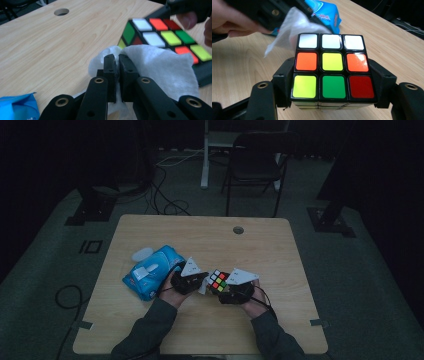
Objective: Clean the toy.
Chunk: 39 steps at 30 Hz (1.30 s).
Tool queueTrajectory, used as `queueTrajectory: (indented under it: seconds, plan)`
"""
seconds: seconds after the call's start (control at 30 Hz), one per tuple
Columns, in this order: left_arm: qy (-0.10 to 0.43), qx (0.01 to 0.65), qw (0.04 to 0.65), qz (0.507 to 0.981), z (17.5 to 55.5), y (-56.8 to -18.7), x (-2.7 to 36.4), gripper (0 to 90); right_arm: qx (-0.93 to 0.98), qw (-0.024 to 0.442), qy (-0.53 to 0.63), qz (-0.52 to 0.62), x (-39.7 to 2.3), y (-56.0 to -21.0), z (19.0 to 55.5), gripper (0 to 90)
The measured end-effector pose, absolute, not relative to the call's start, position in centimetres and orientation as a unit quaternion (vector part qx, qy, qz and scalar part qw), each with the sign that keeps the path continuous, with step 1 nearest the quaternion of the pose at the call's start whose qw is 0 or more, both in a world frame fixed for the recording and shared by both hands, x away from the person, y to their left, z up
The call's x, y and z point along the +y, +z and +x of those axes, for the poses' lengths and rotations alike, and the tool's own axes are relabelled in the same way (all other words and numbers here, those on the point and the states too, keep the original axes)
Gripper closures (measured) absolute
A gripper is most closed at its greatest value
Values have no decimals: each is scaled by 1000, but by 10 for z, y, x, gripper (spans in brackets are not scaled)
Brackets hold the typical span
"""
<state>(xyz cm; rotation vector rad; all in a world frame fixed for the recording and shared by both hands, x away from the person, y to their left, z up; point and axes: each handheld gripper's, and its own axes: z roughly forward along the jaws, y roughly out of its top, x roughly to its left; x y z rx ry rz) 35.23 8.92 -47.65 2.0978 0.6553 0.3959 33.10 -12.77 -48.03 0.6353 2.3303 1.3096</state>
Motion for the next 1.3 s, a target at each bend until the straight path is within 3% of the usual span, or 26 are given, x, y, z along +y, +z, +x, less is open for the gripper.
queueTrajectory:
  seconds: [1.3]
  plan:
    - [157,261,453,838,348,-472,92,859,832,197,462,233,-127,-478,332,340]
